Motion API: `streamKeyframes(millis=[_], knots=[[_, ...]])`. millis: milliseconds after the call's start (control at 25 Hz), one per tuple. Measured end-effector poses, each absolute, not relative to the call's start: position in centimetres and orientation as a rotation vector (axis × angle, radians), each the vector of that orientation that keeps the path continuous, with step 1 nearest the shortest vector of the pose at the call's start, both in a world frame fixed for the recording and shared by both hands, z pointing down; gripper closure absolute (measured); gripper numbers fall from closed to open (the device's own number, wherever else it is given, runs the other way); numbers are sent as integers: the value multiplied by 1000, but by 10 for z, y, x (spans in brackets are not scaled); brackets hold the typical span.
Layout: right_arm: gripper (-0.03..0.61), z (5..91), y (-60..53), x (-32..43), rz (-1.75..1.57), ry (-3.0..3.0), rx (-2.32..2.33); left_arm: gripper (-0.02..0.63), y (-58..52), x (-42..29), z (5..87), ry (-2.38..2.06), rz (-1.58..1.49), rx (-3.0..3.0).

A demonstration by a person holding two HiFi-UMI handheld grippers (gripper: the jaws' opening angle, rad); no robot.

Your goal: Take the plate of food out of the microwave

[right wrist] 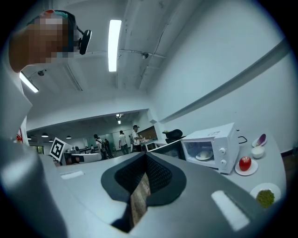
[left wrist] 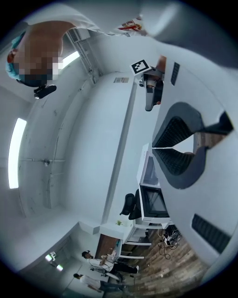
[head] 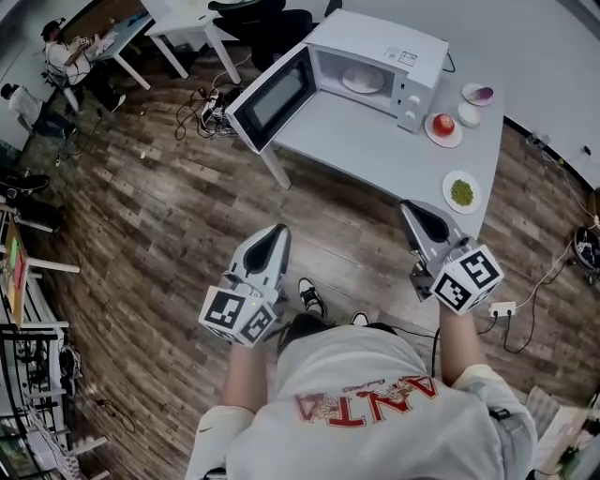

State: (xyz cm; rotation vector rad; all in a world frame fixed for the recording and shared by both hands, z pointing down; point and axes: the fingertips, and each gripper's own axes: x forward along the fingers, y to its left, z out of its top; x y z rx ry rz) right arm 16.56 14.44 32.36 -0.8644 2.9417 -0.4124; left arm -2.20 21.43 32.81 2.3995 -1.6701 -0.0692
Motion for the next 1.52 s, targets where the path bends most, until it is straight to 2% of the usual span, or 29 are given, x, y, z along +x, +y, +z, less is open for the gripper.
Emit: streamKeyframes(millis=[680,1040,1520], knots=[[578,319,57,23,-395,2960,-1063,597,108,-165,335,-1549,-121,2450],[578,318,38,-5,-433,2923,-1177,597,82,-186,331,-1462,-112,2537],[578,311,-14,0,-393,2887,-1164,597,29,-183,326,-1490,-72,2589]])
